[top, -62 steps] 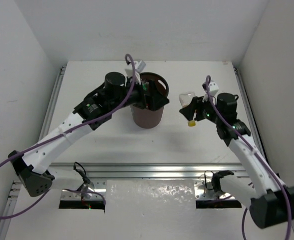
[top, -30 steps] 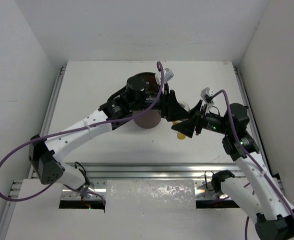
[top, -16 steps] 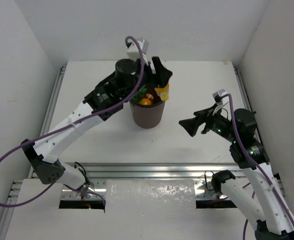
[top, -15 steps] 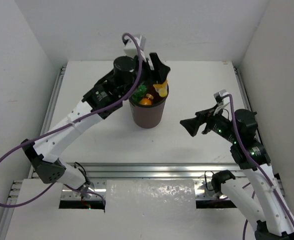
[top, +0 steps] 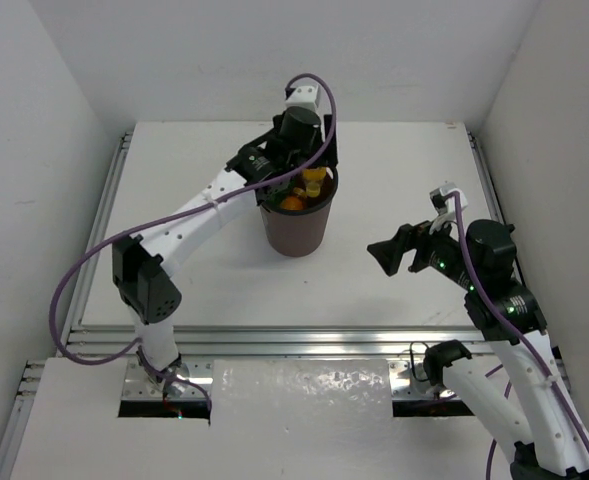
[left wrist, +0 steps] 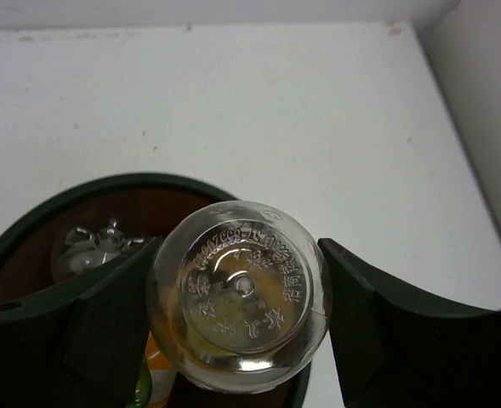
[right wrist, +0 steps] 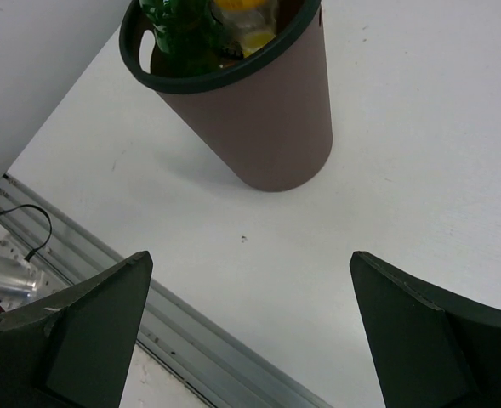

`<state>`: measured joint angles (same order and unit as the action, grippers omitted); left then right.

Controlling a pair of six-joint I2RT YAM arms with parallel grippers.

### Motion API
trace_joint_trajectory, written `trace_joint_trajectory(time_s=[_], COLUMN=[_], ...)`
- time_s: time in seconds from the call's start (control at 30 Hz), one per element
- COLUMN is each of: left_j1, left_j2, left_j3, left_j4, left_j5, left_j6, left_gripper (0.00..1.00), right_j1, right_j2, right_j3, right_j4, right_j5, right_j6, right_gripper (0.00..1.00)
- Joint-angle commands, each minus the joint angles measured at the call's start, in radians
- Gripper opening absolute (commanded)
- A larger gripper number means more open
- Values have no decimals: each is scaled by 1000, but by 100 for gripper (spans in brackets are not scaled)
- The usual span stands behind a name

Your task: Put the plastic bottles in the bin

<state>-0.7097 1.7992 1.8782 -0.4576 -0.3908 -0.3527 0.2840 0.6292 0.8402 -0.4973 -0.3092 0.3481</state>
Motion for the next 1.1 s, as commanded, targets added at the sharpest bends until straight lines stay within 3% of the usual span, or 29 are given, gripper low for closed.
trace_joint_trajectory(time_s=[0.0, 0.17, 0.37, 0.47, 0.6, 0.77, 0.97, 1.07], left_j1=[3, -5, -10, -1, 169, 326, 328, 328], left_j2=[-26, -49, -194, -306, -467, -742, -958, -1000], left_j3=[85, 159, 170, 60, -190, -560, -842, -883], left_j4=[-21, -93, -157, -180, -286, -280, -216, -222], left_j5=[36, 76, -11, -120, -146, -210, -304, -332], left_j6=[-3, -6, -5, -15, -115, -155, -121, -101], left_gripper=[75, 99, 100, 100, 100, 100, 100, 100], right_j1=[1, 1, 0, 1, 1, 3, 11, 9], right_j2=[7, 18, 36, 33, 43, -9, -143, -137], right_j3=[22, 28, 65, 105, 190, 182, 60, 45], right_j4=[14, 2, -44, -113, -237, -284, -233, -236], right_j5=[-4, 2, 68, 178, 387, 495, 512, 502], right_j6=[-21, -27, -29, -26, -2, -32, -66, -67], right_gripper=[99, 99, 99, 99, 99, 99, 99, 99])
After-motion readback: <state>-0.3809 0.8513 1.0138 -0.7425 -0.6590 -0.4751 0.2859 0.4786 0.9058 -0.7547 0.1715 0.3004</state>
